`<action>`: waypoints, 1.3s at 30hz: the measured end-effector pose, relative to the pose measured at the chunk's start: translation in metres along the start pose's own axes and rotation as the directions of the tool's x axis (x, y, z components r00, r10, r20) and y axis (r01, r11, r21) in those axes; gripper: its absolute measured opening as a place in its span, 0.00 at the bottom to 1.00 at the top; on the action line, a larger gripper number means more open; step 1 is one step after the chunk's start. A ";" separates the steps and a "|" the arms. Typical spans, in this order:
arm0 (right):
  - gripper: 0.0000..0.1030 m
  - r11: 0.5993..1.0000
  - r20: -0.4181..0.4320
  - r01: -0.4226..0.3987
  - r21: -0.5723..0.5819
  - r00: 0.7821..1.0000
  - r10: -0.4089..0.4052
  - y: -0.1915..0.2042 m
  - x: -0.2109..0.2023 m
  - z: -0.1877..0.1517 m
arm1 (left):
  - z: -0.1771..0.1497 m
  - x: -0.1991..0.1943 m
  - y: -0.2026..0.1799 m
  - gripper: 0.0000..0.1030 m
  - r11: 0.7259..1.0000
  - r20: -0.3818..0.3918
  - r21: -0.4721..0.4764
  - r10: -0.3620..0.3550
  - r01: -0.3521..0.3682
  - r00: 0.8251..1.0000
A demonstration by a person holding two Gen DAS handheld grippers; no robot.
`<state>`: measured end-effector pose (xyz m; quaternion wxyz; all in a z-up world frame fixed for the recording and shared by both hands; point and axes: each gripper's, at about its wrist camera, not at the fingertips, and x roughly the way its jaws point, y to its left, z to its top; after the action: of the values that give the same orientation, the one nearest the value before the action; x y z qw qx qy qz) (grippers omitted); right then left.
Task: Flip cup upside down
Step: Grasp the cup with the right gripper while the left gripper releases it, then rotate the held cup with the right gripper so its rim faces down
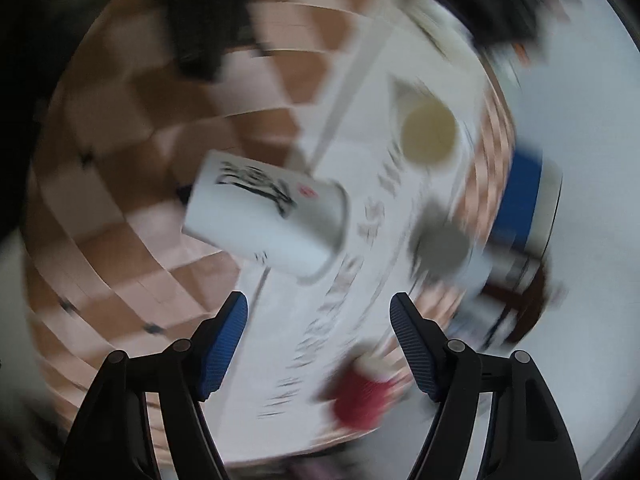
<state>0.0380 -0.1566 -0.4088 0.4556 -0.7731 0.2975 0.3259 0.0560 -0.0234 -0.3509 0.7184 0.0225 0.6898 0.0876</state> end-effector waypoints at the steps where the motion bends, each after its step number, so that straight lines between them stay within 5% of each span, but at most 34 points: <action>1: 0.70 0.996 0.009 0.027 -0.081 1.000 -0.026 0.009 0.003 0.004 | -0.001 0.004 0.002 0.98 1.000 -0.009 -0.005 -0.008 0.008 1.000; 7: 0.68 0.876 0.109 0.151 -0.458 0.988 -0.114 0.050 0.013 0.014 | 0.000 0.017 0.011 0.98 1.000 -0.023 -0.012 -0.024 0.024 0.999; 10: 0.61 0.816 0.140 0.189 -0.547 0.981 -0.134 0.065 0.020 0.020 | 0.003 0.022 0.019 0.98 0.999 -0.028 -0.026 -0.030 0.030 0.999; 13: 0.62 0.798 0.153 0.203 -0.567 0.978 -0.140 0.068 0.023 0.024 | 0.006 0.024 0.029 0.98 0.999 -0.026 -0.042 -0.029 0.028 0.999; 21: 0.60 0.946 0.059 -0.001 -0.325 0.998 0.021 0.034 0.018 0.028 | 0.020 0.025 0.061 0.98 0.997 -0.006 -0.074 -0.014 0.014 1.000; 24: 0.60 0.985 0.003 -0.141 -0.098 0.990 0.142 0.006 0.019 0.023 | 0.022 0.022 0.068 0.98 0.997 0.004 -0.078 -0.003 0.003 1.000; 26: 0.60 0.965 -0.022 -0.250 0.083 0.967 0.253 -0.011 0.023 0.012 | 0.027 0.022 0.073 0.98 0.997 0.009 -0.080 -0.001 0.001 1.000; 28: 0.60 0.916 -0.027 -0.330 0.229 0.938 0.345 -0.023 0.026 0.001 | 0.033 0.021 0.077 0.98 0.997 0.017 -0.077 0.001 0.000 1.000; 32: 0.60 0.698 0.003 -0.464 0.545 0.834 0.552 -0.054 0.048 -0.036 | 0.046 0.018 0.078 0.98 0.998 0.036 -0.062 -0.002 0.004 0.999; 34: 0.60 0.575 0.035 -0.497 0.650 0.775 0.631 -0.064 0.061 -0.052 | 0.055 0.013 0.078 0.98 0.999 0.043 -0.053 -0.005 0.007 0.999; 39: 0.60 0.164 0.159 -0.478 0.863 0.565 0.810 -0.064 0.102 -0.105 | 0.059 0.010 0.067 0.98 0.999 0.048 -0.035 -0.026 0.027 0.999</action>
<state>0.1733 -0.2418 -0.4164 0.5169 -0.2831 0.7913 0.1629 0.1091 0.0497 -0.3477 0.7359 0.0026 0.6711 0.0898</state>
